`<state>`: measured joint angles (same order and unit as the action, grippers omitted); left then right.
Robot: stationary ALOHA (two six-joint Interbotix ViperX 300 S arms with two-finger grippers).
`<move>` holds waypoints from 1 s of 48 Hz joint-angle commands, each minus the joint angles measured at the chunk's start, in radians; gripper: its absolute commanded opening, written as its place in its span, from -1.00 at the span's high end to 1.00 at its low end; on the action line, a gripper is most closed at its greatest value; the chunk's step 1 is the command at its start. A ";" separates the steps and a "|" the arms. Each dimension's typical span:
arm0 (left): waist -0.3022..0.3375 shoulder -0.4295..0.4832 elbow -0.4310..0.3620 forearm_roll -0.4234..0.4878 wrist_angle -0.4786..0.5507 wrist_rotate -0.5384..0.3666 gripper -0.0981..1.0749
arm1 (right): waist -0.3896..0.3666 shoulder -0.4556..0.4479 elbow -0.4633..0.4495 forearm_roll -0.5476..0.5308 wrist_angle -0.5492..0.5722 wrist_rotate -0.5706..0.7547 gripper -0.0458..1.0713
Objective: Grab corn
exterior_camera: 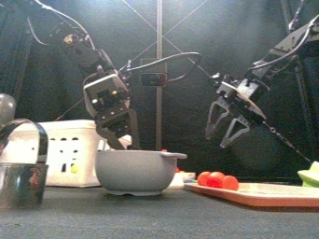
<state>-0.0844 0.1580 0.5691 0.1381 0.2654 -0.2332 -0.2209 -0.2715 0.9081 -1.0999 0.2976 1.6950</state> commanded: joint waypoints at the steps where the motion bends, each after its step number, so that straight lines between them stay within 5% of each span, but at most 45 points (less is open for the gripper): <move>1: 0.005 -0.009 -0.015 -0.006 -0.002 -0.005 -0.56 | -0.005 -0.008 -0.023 -0.003 -0.003 -0.002 -0.83; 16: 0.006 -0.026 -0.025 -0.006 0.003 -0.005 -0.20 | -0.005 -0.008 -0.021 -0.002 -0.003 -0.002 -0.83; 48: -0.002 -0.115 -0.026 0.003 -0.003 -0.005 -0.18 | -0.005 -0.008 -0.020 -0.002 -0.005 -0.003 -0.83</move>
<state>-0.0859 0.0660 0.5584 0.1381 0.2684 -0.2362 -0.2209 -0.2700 0.9066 -1.0999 0.2961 1.6935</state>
